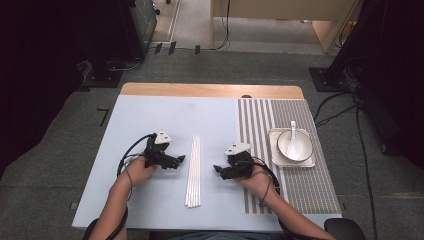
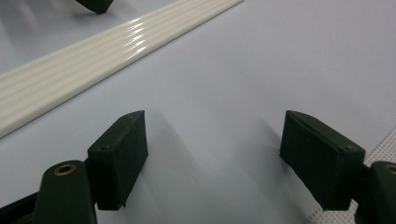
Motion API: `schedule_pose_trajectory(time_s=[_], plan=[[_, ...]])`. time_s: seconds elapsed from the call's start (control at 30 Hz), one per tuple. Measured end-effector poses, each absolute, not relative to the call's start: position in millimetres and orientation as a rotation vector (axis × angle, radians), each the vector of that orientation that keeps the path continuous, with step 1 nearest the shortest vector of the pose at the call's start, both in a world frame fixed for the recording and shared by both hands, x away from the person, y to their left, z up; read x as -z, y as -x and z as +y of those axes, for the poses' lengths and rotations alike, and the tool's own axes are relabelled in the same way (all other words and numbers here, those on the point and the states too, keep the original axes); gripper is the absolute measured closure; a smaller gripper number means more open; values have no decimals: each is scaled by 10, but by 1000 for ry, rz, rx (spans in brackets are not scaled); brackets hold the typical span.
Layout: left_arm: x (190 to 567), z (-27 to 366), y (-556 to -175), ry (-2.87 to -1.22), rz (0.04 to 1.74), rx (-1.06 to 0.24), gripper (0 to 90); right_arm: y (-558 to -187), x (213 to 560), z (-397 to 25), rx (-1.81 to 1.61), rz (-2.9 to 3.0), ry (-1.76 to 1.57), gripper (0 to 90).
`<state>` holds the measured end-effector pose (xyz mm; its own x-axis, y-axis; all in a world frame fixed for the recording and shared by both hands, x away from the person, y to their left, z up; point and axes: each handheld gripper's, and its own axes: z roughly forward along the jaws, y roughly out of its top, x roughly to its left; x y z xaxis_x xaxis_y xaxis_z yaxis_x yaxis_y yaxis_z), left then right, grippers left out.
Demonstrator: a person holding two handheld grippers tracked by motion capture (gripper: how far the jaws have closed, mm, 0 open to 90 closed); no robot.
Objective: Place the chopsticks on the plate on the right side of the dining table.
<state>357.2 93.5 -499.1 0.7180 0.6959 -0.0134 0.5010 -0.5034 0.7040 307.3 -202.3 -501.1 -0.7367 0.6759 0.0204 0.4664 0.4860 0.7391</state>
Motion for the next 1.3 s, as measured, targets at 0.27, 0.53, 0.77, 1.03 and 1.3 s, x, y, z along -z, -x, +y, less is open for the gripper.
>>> schedule_pose_trajectory(time_s=[0.27,0.53,0.77,1.03,1.3], plan=[[4992,929,-3573,-2215,903,-354,7,-3067,5011,-2019,-1099,2457,-969,228],[4993,924,-3570,-2215,905,-357,6,-3059,5003,-2002,-1092,2441,-1015,231],[4994,926,-3571,-2214,905,-356,5,-3057,4977,-1967,-1081,2409,-1088,267],[4993,926,-3572,-2216,904,-356,5,-3047,4938,-1898,-1087,2362,-1174,268],[4994,924,-3569,-2214,905,-358,5,-3036,4937,-1824,-1111,2317,-1215,279]])
